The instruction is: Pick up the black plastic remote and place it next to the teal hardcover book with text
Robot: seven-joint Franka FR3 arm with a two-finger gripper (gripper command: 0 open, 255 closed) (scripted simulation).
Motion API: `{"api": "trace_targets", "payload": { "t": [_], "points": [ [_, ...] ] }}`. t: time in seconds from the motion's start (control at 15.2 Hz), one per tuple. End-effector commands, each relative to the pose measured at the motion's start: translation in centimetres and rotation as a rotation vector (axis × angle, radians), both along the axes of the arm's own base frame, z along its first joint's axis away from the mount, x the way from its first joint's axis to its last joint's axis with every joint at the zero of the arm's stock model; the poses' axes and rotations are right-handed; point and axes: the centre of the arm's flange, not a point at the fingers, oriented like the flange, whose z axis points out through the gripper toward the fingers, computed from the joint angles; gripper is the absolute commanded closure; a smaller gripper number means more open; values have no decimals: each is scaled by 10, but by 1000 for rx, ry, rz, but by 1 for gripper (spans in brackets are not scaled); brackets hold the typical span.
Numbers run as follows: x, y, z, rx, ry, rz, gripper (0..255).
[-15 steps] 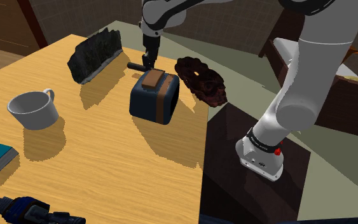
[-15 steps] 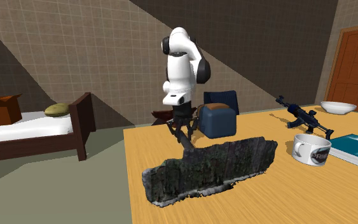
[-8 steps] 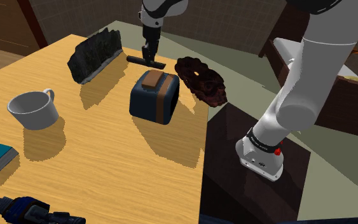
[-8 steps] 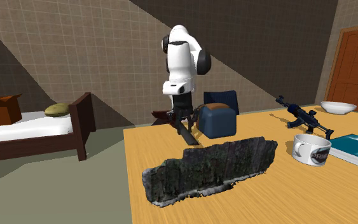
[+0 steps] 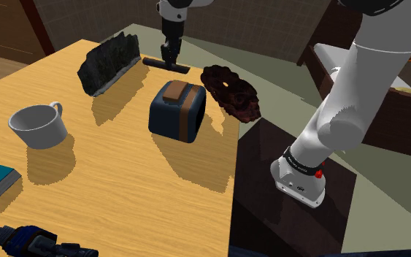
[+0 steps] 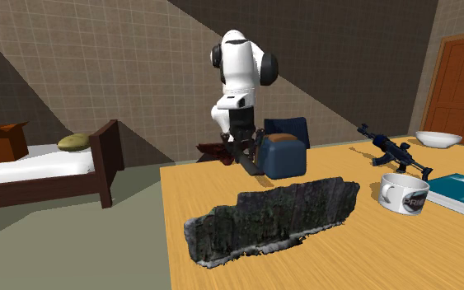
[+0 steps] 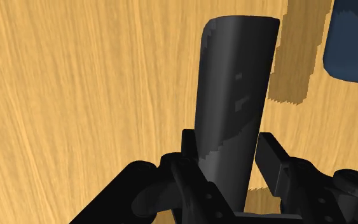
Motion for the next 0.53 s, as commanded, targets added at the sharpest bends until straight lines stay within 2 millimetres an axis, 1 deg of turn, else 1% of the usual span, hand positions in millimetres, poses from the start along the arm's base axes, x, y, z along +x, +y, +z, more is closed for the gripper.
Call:
{"api": "trace_targets", "payload": {
  "t": [0.0,0.46],
  "points": [
    [-6,21,1,0,0,0,255],
    [-38,108,1,0,0,0,255]
  ]
}}
